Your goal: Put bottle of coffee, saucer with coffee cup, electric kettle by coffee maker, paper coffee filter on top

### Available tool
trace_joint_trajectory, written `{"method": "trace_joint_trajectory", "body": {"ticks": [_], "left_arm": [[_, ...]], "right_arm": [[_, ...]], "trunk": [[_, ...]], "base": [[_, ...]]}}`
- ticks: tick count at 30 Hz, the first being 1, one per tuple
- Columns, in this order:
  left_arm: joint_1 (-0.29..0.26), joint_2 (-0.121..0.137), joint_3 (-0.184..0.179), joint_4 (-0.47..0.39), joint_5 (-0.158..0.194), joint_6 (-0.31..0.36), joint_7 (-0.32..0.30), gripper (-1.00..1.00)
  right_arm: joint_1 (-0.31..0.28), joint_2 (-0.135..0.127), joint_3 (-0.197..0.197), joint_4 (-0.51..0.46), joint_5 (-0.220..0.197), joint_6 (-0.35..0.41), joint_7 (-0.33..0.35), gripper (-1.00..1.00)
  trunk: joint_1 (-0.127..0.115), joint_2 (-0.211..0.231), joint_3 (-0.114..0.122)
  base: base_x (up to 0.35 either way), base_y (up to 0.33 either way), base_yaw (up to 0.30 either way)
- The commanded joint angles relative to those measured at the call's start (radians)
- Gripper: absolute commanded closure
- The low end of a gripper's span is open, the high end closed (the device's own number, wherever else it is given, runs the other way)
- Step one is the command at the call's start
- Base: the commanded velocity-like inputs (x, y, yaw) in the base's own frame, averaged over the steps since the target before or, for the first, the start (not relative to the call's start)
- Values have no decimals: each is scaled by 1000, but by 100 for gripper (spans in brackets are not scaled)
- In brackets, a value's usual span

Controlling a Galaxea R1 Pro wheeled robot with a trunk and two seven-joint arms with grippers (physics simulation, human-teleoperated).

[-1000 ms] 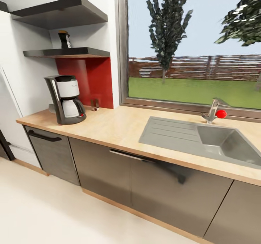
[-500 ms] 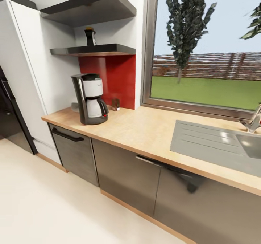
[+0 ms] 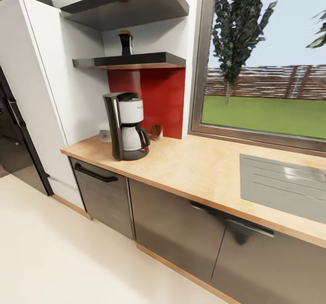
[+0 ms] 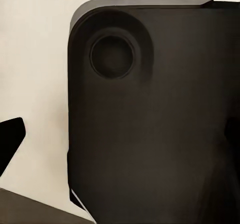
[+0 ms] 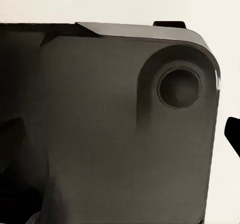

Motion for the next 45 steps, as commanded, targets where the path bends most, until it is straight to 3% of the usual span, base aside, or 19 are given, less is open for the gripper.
{"method": "trace_joint_trajectory", "body": {"ticks": [1,18,27,45], "left_arm": [[0,0,-1,-1,6,-2,0,-100],[0,6,-2,-32,6,-8,0,-100],[0,-1,3,-37,7,-110,0,-100],[-3,0,-2,-70,6,-115,8,-100]], "right_arm": [[0,1,0,-6,0,-3,0,-100],[0,3,2,-11,3,-46,0,-100],[0,0,1,-9,4,-47,0,-100],[0,3,1,-11,2,-47,-3,-100]], "trunk": [[0,0,-1],[0,0,-1],[0,0,-1],[0,0,-1]], "base": [[179,290,0],[177,292,0],[135,309,0],[170,309,0]]}}
